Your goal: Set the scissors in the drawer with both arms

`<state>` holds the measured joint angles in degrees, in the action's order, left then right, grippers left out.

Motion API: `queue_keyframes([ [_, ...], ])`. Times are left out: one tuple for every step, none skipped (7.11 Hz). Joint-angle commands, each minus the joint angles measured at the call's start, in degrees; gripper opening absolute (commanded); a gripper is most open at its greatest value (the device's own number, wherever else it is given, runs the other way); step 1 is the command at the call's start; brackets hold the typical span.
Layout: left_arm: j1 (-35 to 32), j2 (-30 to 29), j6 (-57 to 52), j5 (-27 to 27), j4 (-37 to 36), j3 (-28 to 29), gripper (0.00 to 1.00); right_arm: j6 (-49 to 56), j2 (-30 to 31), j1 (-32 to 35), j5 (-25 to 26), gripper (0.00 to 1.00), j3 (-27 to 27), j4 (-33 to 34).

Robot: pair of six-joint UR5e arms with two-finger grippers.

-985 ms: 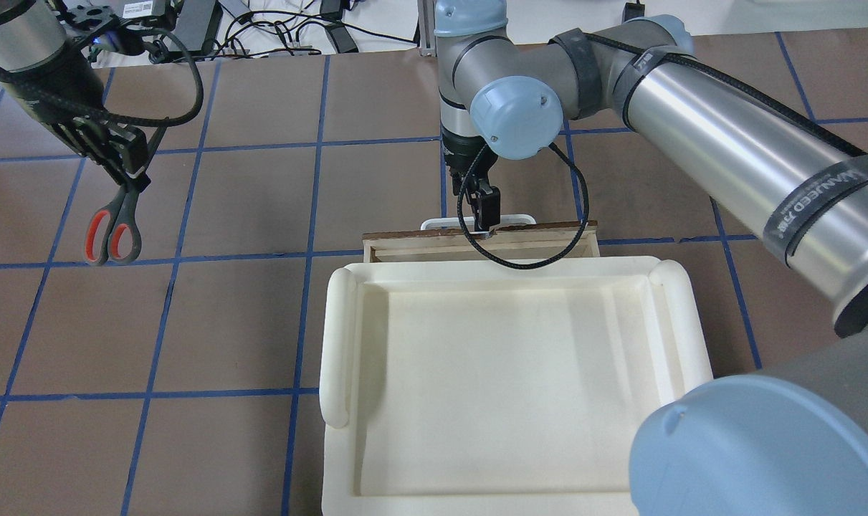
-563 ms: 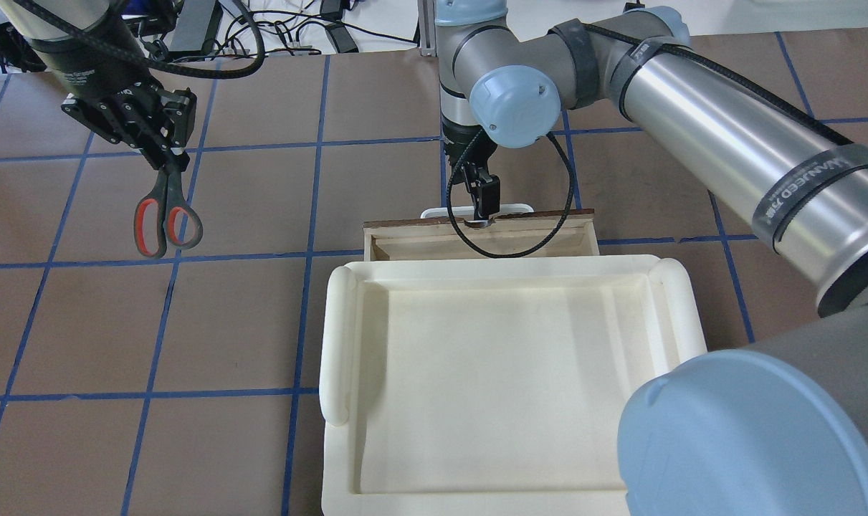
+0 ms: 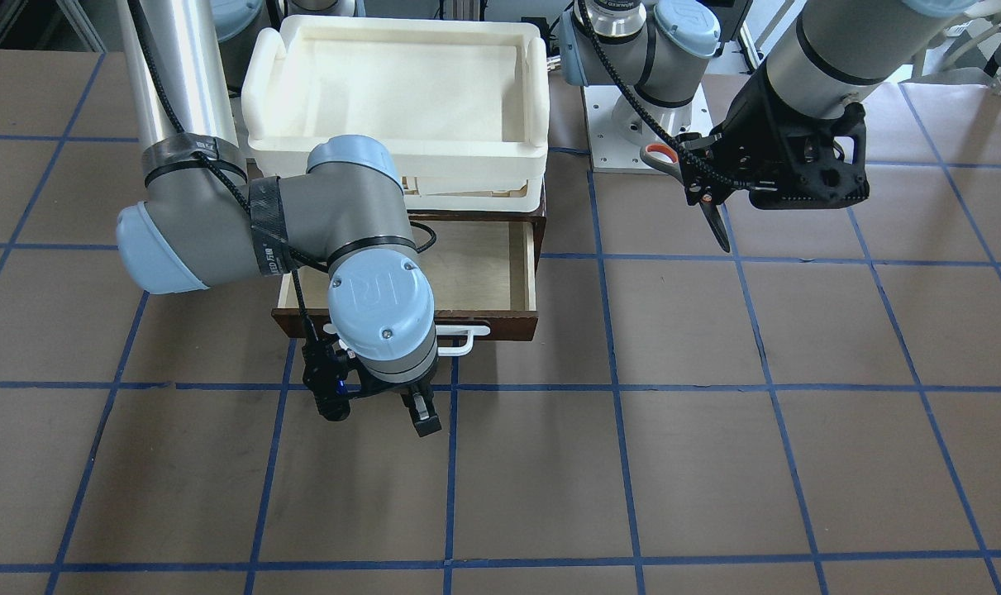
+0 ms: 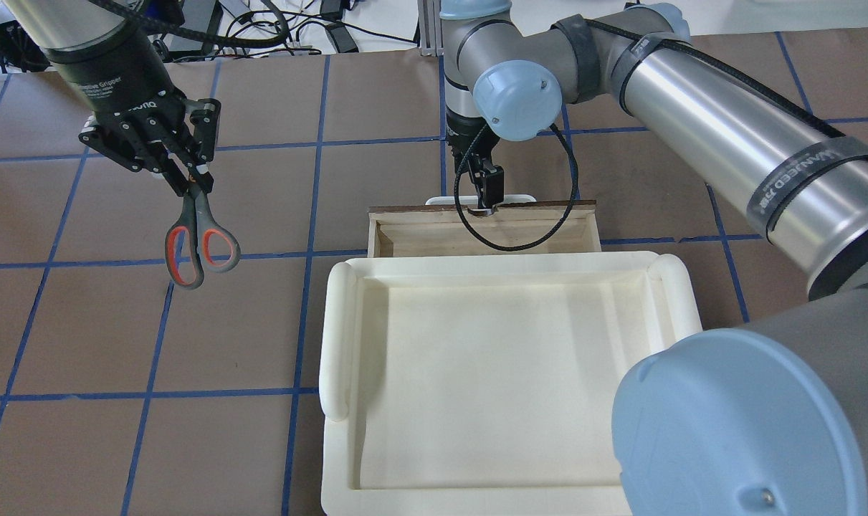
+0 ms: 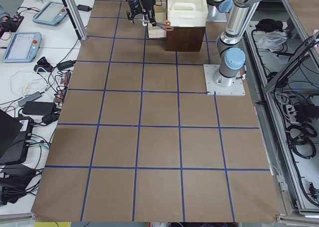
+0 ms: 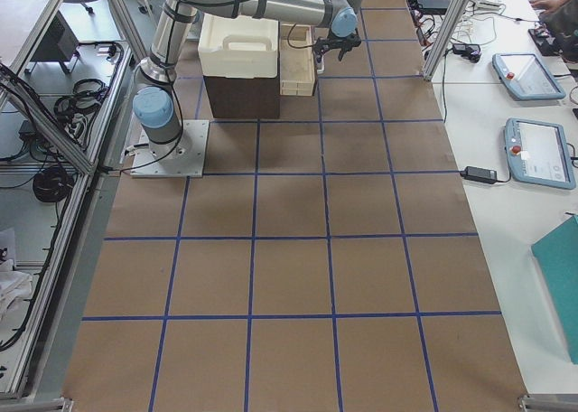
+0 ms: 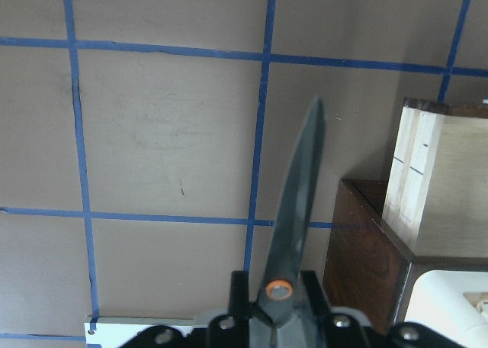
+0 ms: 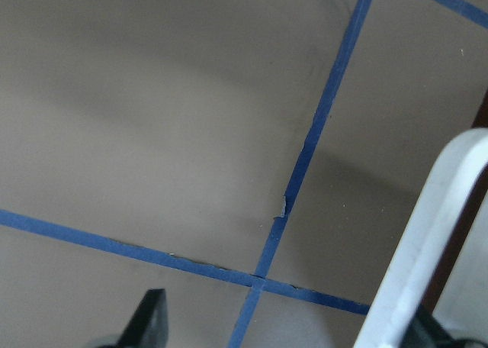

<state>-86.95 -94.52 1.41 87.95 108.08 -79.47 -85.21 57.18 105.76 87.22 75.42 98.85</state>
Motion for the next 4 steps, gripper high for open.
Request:
queue_keyframes([
  [-1.2,0.0,0.3,0.2,0.3,0.0,0.02,1.1,-0.7,-0.5,0.1,1.00,-1.0,0.9],
  [-1.2,0.0,0.3,0.2,0.3,0.0,0.02,1.2,-1.4,-0.6,0.1,1.00,-1.9,0.9],
  [-1.2,0.0,0.2,0.2,0.3,-0.1,0.02,1.2,-1.8,-0.6,0.1,1.00,-2.1,1.0],
  [-1.4,0.0,0.2,0.2,0.4,-0.4,0.02,1.3,-1.9,-0.6,0.1,1.00,-2.3,1.0],
])
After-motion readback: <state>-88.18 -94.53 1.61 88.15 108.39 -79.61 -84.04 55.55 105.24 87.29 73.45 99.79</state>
